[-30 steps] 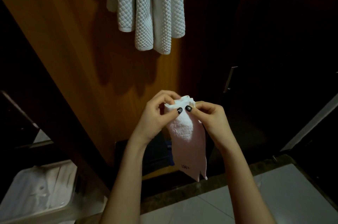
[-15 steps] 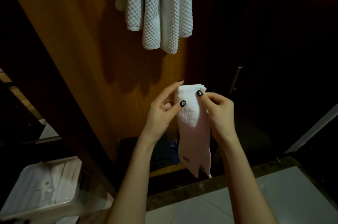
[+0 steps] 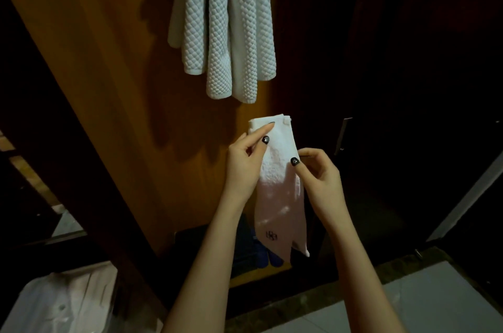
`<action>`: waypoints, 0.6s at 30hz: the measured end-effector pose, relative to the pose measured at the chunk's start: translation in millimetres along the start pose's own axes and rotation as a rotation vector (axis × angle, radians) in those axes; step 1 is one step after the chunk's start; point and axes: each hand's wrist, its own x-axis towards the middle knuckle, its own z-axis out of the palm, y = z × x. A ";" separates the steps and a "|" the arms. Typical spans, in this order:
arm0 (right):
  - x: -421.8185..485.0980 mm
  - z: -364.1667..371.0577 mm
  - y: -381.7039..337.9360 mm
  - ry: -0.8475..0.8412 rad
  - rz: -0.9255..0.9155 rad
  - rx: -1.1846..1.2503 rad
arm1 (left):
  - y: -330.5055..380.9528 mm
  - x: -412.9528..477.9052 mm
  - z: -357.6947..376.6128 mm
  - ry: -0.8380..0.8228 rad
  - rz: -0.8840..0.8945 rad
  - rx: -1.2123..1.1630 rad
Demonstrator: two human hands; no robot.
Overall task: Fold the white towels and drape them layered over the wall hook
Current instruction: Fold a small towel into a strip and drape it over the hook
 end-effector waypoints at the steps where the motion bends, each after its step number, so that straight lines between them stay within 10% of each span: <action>1: 1.6 -1.3 -1.4 -0.016 0.001 0.018 | 1.1 1.2 0.7 -0.012 0.003 -0.004; 18: 30.8 18.2 -14.9 -0.007 0.022 0.142 | -15.1 -13.0 10.2 -0.140 -0.101 -0.103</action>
